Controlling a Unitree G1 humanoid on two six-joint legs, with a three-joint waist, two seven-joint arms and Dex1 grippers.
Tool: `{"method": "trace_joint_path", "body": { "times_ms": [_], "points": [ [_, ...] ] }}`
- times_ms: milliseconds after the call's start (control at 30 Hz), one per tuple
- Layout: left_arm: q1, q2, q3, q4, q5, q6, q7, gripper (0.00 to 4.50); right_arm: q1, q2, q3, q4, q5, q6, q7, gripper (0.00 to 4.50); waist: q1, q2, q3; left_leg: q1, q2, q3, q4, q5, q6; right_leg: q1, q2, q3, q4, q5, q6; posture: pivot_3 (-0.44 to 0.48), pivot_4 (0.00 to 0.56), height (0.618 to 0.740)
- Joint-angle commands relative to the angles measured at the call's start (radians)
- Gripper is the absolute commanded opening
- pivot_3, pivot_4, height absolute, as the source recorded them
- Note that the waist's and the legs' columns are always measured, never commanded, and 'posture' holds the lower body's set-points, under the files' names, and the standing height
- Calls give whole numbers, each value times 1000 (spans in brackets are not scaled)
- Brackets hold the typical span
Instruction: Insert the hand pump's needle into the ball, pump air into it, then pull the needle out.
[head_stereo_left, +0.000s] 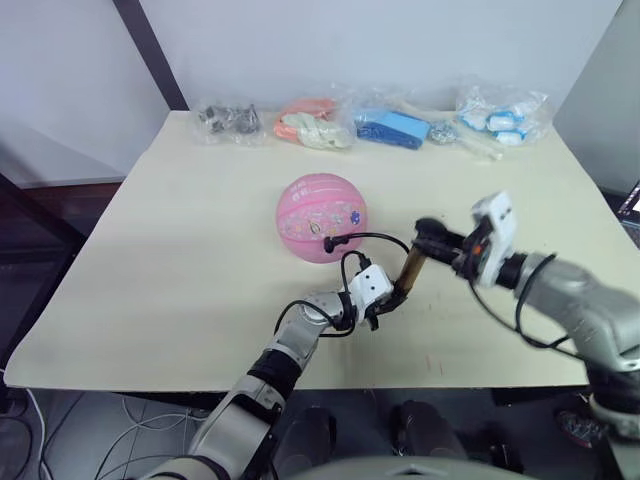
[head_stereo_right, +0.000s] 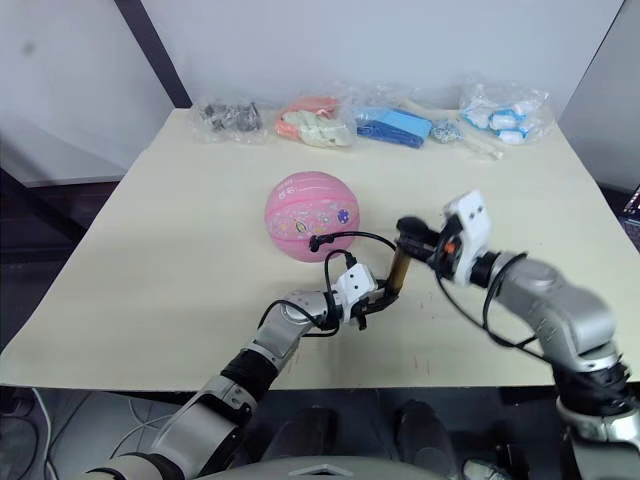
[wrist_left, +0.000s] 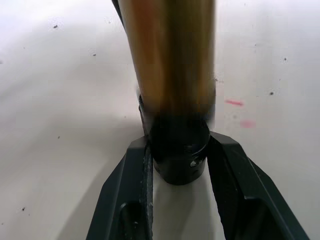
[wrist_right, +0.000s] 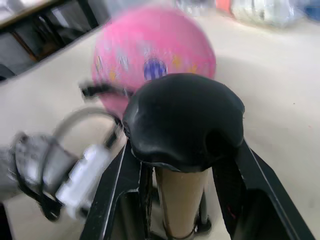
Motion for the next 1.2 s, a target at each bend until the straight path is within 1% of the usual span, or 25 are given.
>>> {"method": "trace_joint_path", "body": {
  "times_ms": [33,100,233,300,400,500,533,633,700,800,867,933,967,1067,1133,1200],
  "points": [
    [70,45,-33,118,67,72,-2,1068,-117,-31,-137,-51,134,50,-38,1106,0,0,1,-1,0,0,0,0,0,0,0,0,0,0,0,0,150,740],
    [72,47,-34,116,66,72,-2,1068,-175,-53,-171,-44,186,82,-57,1106,1,0,5,-1,-1,-1,0,0,0,0,-1,0,0,1,-2,0,150,740],
    [72,46,-35,118,66,71,-3,1068,-281,-85,-214,-16,270,119,-95,1106,0,1,9,-1,-1,0,1,0,0,0,-2,0,0,0,0,0,150,740],
    [71,46,-36,119,66,71,-3,1068,-324,-95,-227,-2,300,128,-116,1106,1,-1,12,-1,-1,0,1,0,0,0,-2,-1,0,0,1,0,150,740],
    [71,46,-37,121,67,69,-3,1068,-383,-108,-238,16,339,135,-142,1106,2,1,15,-3,-1,0,2,0,0,-1,-3,-1,0,1,-1,0,150,740],
    [71,45,-38,122,67,69,-4,1068,-403,-115,-234,19,352,138,-155,1106,2,2,16,-8,-1,0,2,0,0,-6,-4,0,0,3,-3,0,150,740],
    [71,44,-38,123,67,68,-4,1068,-392,-116,-228,12,347,139,-153,1106,2,2,16,-10,-1,0,3,0,0,-7,-4,0,0,3,-3,0,150,740],
    [68,42,-38,130,68,65,-3,1068,-289,-122,-173,-25,271,129,-123,1106,4,2,16,-14,-1,0,5,0,0,-9,-4,-1,1,4,-2,0,150,740],
    [67,41,-38,131,68,64,-2,1068,-237,-97,-162,-35,254,113,-119,1106,4,1,15,-16,-2,0,6,0,0,-11,-4,-1,1,4,-1,0,150,740],
    [66,43,-39,133,66,62,-1,1068,-94,-45,-97,-47,184,61,-105,1106,4,-4,9,-15,-3,1,6,0,0,-10,-4,-1,1,4,-1,0,150,740],
    [66,44,-39,135,65,61,-1,1068,-24,-18,-56,-46,143,25,-92,1106,3,-4,9,-10,-2,1,6,0,0,-6,-3,-1,1,4,-1,0,150,740],
    [65,45,-40,137,66,60,0,1068,51,3,8,-27,74,-22,-70,1106,0,-7,6,-2,-2,1,5,0,0,1,-3,-1,0,1,3,0,150,740],
    [64,45,-41,137,66,59,1,1068,85,12,41,-13,34,-48,-57,1106,-2,-8,5,0,-1,1,5,0,0,3,-2,-1,0,1,3,0,150,740],
    [64,47,-40,137,66,58,1,1068,153,60,97,41,-40,-108,-35,1106,-5,-9,-4,2,1,0,5,0,0,4,0,-1,0,1,3,0,150,740],
    [63,52,-38,135,66,58,-1,1068,221,71,182,86,-128,-155,-4,1106,-6,-9,-8,2,1,0,5,0,0,4,1,-1,0,1,3,0,150,740],
    [63,57,-35,132,66,59,-2,1068,263,88,232,115,-178,-185,18,1106,-7,-12,-14,3,2,0,4,0,0,4,2,-1,0,0,2,0,150,740]
  ]
}}
